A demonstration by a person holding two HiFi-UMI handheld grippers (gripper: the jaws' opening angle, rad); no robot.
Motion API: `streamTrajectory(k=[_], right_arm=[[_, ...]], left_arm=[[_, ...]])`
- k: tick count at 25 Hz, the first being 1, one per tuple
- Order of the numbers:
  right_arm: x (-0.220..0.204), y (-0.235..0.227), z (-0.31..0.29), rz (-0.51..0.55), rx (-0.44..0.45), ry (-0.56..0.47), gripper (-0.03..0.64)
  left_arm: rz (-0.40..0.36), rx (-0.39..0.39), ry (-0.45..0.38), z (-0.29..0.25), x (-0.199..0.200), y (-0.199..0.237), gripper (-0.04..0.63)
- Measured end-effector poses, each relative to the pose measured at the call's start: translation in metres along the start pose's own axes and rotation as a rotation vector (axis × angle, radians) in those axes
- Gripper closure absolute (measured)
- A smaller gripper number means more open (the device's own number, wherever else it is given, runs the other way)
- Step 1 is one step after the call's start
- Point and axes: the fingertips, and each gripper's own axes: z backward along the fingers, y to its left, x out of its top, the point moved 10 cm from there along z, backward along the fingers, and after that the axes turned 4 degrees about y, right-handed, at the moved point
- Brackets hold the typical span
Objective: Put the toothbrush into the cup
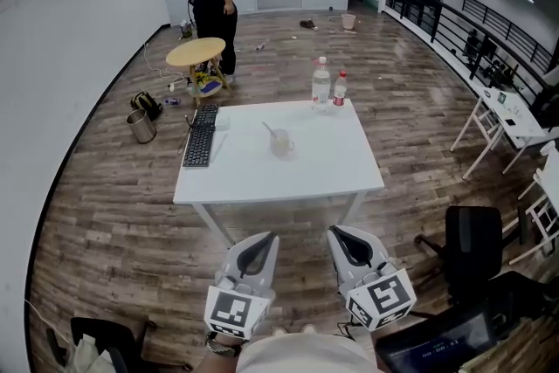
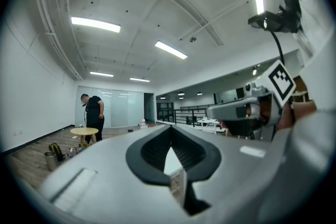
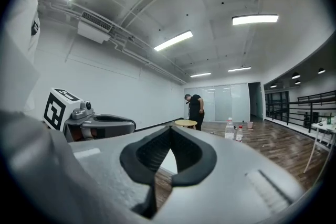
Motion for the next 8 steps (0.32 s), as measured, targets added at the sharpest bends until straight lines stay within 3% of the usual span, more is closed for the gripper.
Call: streamTrajectory(k=[8], right_arm=[[0.0045, -0.0066, 0.0014, 0.001, -0.021, 0.002, 0.615]], left_arm=[[0.004, 0.052, -0.04, -0.0001, 0.0042, -0.0025, 0.588]])
